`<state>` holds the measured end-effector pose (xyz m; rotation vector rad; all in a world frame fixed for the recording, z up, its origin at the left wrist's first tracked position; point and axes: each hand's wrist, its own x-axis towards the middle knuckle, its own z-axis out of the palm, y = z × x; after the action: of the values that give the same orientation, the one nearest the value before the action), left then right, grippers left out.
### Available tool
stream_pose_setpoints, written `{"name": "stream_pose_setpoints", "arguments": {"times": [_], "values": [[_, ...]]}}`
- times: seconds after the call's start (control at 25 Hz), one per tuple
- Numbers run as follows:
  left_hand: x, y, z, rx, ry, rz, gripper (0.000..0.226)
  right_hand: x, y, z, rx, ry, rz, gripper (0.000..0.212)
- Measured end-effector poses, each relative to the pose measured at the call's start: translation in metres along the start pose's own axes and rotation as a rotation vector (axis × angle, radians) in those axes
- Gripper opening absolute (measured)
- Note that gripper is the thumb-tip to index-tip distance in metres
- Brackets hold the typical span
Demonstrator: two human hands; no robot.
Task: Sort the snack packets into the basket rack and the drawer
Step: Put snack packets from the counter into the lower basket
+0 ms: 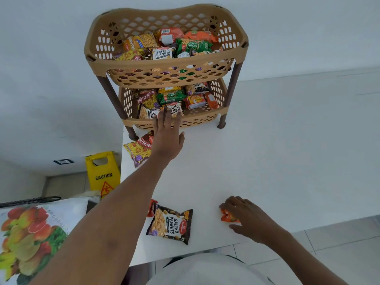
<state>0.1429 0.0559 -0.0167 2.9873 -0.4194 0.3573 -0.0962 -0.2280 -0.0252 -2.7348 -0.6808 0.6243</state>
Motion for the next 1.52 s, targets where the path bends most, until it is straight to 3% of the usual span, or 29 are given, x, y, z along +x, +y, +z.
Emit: {"name": "stream_pose_setpoints", "arguments": {"times": [0.2, 0.32, 0.48, 0.64, 0.84, 1.0, 1.2, 1.32, 1.44, 1.52], "values": [[0.0, -0.001, 0.006, 0.0, 0.027, -0.001, 0.075, 0.042, -0.001, -0.035, 0.268, 0.17, 0.106, 0.054], [-0.001, -0.001, 0.009, -0.017, 0.045, -0.002, 0.077, 0.09, -0.004, -0.089, 0.383, 0.408, 0.053, 0.045], [-0.001, 0.0, 0.012, -0.024, 0.058, -0.01, 0.079, 0.172, -0.008, -0.169, 0.215, 0.665, 0.011, 0.044], [0.0, -0.002, 0.015, -0.036, 0.08, -0.01, 0.079, 0.249, 0.001, -0.222, 0.083, 0.547, 0.075, 0.049], [0.001, -0.004, 0.023, -0.055, 0.101, -0.011, 0.078, 0.303, 0.02, -0.237, -0.148, 0.181, 0.108, 0.016], [0.002, -0.004, 0.026, -0.06, 0.091, -0.022, 0.077, 0.32, 0.018, -0.239, -0.077, 0.056, 0.146, 0.016], [0.002, -0.003, 0.021, -0.06, 0.048, -0.029, 0.079, 0.317, 0.017, -0.245, -0.042, 0.055, 0.217, 0.017], [0.0, -0.002, 0.014, -0.048, 0.009, -0.027, 0.08, 0.306, 0.026, -0.241, -0.009, 0.134, 0.295, 0.04], [0.0, 0.002, 0.004, -0.028, -0.041, -0.048, 0.081, 0.282, 0.022, -0.232, -0.024, 0.279, 0.294, 0.014], [-0.002, 0.006, -0.003, -0.026, -0.062, -0.062, 0.081, 0.263, 0.019, -0.217, -0.051, 0.414, 0.242, 0.016]]}}
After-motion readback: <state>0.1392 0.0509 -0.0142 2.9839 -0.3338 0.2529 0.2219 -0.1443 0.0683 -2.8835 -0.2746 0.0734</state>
